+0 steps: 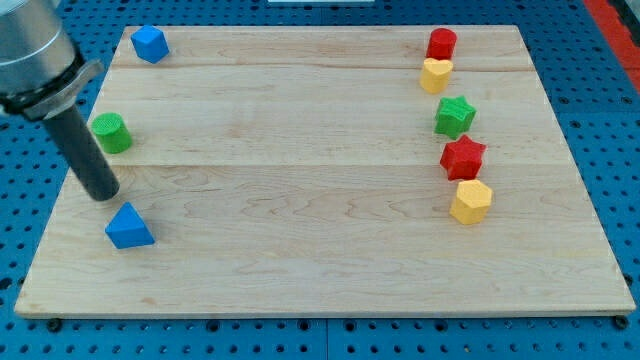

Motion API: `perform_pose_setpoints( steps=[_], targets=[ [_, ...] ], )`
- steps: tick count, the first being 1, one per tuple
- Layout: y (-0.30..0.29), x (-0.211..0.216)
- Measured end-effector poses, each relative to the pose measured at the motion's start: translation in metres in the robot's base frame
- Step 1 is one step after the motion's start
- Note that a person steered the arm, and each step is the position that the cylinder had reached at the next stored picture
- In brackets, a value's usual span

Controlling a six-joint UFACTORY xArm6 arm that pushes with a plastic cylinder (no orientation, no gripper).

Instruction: Drag the blue triangle towards the bottom side of the yellow hexagon

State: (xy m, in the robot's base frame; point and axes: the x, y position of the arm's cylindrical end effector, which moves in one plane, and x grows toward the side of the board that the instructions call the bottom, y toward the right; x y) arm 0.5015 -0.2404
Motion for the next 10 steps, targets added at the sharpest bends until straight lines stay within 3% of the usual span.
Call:
perform_pose_setpoints(
  steps=[1, 6, 7, 10],
  targets=[
    [0.02, 0.034],
    [0.232, 0.034],
    [0.264, 0.014],
    [0.287, 0.001]
  ],
)
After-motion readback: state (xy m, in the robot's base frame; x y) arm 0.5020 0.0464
